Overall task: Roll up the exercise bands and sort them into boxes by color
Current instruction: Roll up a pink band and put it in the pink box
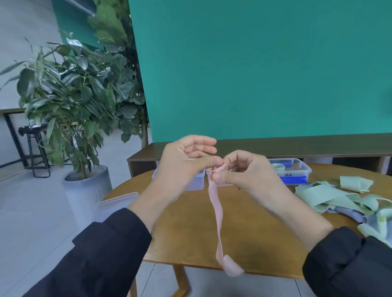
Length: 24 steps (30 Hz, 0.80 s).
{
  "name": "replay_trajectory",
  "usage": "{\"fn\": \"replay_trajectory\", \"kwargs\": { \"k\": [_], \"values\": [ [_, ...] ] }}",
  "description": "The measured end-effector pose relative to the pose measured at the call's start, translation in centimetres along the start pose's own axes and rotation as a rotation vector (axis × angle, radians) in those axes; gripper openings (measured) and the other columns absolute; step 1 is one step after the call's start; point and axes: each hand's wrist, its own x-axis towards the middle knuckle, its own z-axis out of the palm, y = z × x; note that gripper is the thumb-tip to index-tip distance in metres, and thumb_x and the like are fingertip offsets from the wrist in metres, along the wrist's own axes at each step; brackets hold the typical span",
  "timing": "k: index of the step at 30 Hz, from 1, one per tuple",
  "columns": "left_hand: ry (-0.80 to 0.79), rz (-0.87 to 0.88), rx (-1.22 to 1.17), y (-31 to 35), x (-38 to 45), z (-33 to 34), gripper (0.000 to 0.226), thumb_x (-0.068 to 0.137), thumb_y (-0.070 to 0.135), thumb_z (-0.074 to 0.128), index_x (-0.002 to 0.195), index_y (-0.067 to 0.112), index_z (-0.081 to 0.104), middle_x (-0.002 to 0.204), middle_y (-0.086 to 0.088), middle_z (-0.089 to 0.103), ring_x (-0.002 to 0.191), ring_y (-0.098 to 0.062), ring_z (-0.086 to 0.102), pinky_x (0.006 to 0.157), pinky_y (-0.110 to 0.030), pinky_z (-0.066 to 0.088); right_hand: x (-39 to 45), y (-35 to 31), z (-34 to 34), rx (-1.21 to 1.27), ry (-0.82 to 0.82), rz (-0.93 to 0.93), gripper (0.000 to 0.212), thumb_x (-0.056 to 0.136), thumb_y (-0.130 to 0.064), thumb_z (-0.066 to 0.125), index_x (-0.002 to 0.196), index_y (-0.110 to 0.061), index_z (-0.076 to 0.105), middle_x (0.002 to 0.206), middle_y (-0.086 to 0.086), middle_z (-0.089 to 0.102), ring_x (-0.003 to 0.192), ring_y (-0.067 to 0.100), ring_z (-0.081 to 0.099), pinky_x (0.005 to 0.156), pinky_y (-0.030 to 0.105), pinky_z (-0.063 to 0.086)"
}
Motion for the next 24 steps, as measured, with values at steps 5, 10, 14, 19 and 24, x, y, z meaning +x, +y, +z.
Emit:
{"fn": "replay_trajectory", "kwargs": {
  "k": [5, 10, 14, 19, 24],
  "values": [
    [-0.037, 0.012, 0.048, 1.3, -0.1, 0.0, 0.038, 0.067, 0.003, 0.089, 0.099, 0.017, 0.074, 0.086, -0.006, 0.076, 0.08, -0.021, 0.072, 0.079, -0.033, 0.06, -0.1, -1.1, 0.2, 0.038, -0.011, 0.022, 0.044, 0.061, -0.019, 0.094, 0.08, 0.005, 0.062, 0.088, 0.04, 0.061, 0.076, 0.031, 0.056, 0.077, 0.067, 0.051],
    [-0.116, 0.024, 0.101, 3.1, -0.4, -0.2, 0.043, 0.064, 0.013, 0.09, 0.103, 0.019, 0.074, 0.082, -0.003, 0.074, 0.074, -0.022, 0.072, 0.076, -0.037, 0.059, -0.2, -1.5, -0.3, 0.14, -0.069, 0.002, 0.049, 0.059, -0.01, 0.096, 0.072, 0.007, 0.052, 0.081, 0.027, 0.058, 0.078, 0.033, 0.052, 0.073, 0.053, 0.042],
    [-0.216, 0.018, 0.167, 4.2, -0.3, -0.7, 0.044, 0.071, -0.002, 0.087, 0.108, 0.018, 0.073, 0.081, -0.004, 0.072, 0.068, -0.018, 0.069, 0.073, -0.029, 0.058, -0.2, -2.2, -1.1, 0.049, -0.208, 0.002, 0.048, 0.062, -0.016, 0.094, 0.067, 0.004, 0.049, 0.084, 0.016, 0.06, 0.081, 0.029, 0.057, 0.077, 0.05, 0.045],
    [-0.315, 0.007, 0.196, 4.7, -0.2, -1.2, 0.047, 0.076, -0.004, 0.083, 0.116, 0.017, 0.071, 0.085, -0.007, 0.071, 0.072, -0.019, 0.07, 0.074, -0.026, 0.057, -0.2, -2.9, -1.7, -0.012, -0.287, 0.015, 0.037, 0.057, -0.026, 0.091, 0.06, -0.012, 0.056, 0.08, 0.003, 0.064, 0.079, 0.023, 0.059, 0.076, 0.04, 0.047],
    [-0.362, -0.004, 0.232, 4.6, 0.1, -1.7, 0.051, 0.077, -0.002, 0.082, 0.12, 0.022, 0.07, 0.096, -0.012, 0.073, 0.081, -0.021, 0.071, 0.085, -0.035, 0.06, -0.3, -3.1, -2.2, -0.043, -0.298, 0.014, 0.032, 0.062, -0.018, 0.09, 0.062, -0.013, 0.059, 0.085, 0.001, 0.069, 0.081, 0.021, 0.065, 0.079, 0.043, 0.052]
  ]
}}
